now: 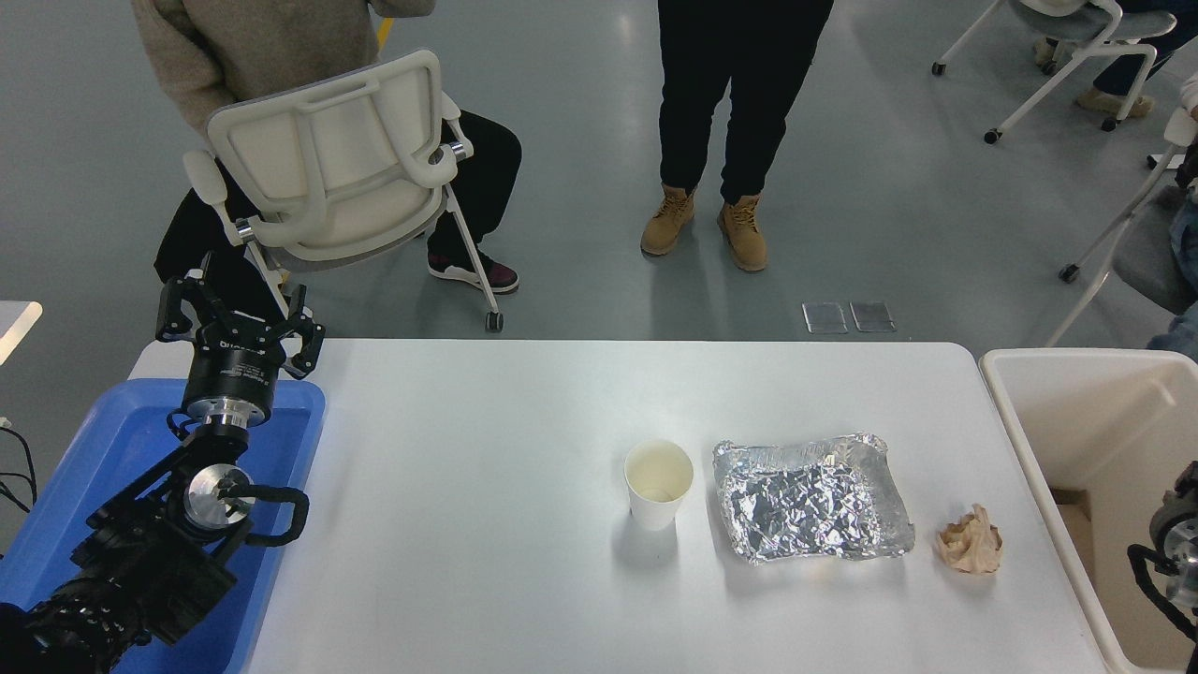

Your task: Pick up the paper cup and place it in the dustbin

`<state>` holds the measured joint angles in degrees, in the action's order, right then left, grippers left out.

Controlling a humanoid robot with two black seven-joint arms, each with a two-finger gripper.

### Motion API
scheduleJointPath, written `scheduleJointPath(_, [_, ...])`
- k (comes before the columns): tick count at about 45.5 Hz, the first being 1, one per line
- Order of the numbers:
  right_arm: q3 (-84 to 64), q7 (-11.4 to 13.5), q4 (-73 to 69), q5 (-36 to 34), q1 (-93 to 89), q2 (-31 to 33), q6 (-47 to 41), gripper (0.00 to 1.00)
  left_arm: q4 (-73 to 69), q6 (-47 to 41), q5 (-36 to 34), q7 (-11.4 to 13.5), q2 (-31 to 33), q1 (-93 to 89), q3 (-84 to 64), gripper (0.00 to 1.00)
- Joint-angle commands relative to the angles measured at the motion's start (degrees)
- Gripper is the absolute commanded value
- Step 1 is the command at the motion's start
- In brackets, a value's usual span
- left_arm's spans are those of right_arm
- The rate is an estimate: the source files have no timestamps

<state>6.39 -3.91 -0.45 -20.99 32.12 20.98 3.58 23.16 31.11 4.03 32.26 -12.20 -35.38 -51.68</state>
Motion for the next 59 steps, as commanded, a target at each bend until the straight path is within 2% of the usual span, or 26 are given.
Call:
scheduleJointPath(1, [-0.1,0.0,0.0,0.0,-0.1,-0.1,0.0,0.00,0.0,0.0,0.0,0.0,0.1,0.1,0.0,0.99])
scheduleJointPath(59, [-0.4,0.0,-0.1,0.0,-0.5,0.0,-0.1,0.00,0.0,0.0,0.0,0.0,0.0,0.0,0.0,0.99])
